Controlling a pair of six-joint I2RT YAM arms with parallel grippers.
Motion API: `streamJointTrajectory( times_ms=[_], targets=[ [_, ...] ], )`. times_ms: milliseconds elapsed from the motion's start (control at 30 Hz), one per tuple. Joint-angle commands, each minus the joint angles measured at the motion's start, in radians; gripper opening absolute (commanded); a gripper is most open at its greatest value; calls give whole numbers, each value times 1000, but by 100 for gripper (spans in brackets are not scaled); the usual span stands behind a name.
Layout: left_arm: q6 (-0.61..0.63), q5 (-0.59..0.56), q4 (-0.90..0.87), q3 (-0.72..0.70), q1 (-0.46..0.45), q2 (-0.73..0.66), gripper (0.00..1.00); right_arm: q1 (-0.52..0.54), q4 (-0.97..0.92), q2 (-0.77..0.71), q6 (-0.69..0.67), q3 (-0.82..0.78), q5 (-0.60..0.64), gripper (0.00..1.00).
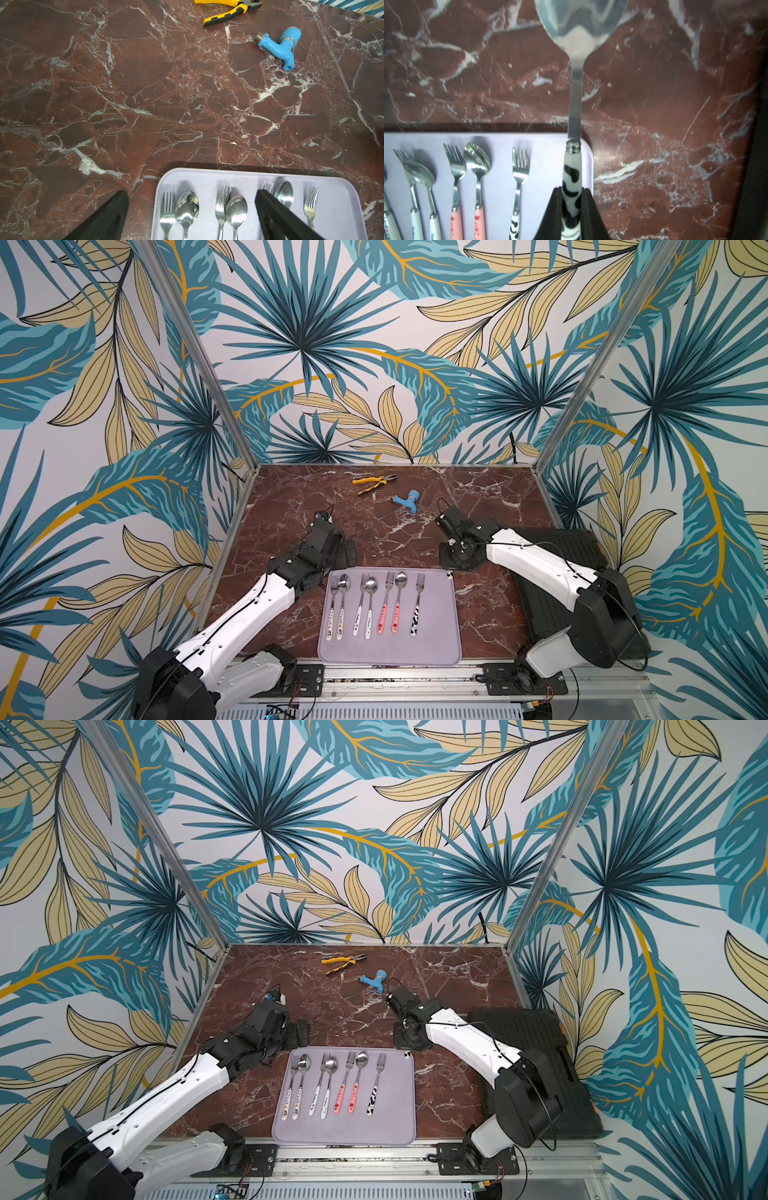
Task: Set the spoon and fork side by side
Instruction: Place the spoon on the tray.
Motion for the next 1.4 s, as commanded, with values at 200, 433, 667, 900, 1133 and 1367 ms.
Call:
streamJointTrajectory(
  times_ms=[200,433,667,900,1133,1367],
  targets=[
    [28,97,74,-31,22,31,100,272,56,-27,338,-156,28,0],
    [33,111,74,-31,25,18,100,361,151,52,417,-221,-2,0],
    [36,111,66,-31,25,6,100,364,198,125,403,-227,-22,0],
    [36,111,62,-29,26,6,100,364,202,148,394,-222,-41,0],
    [38,111,63,-29,26,7,100,369,192,117,403,-246,-56,0],
    [37,111,64,-28,26,13,100,368,148,142,282,-191,-86,0]
  ],
)
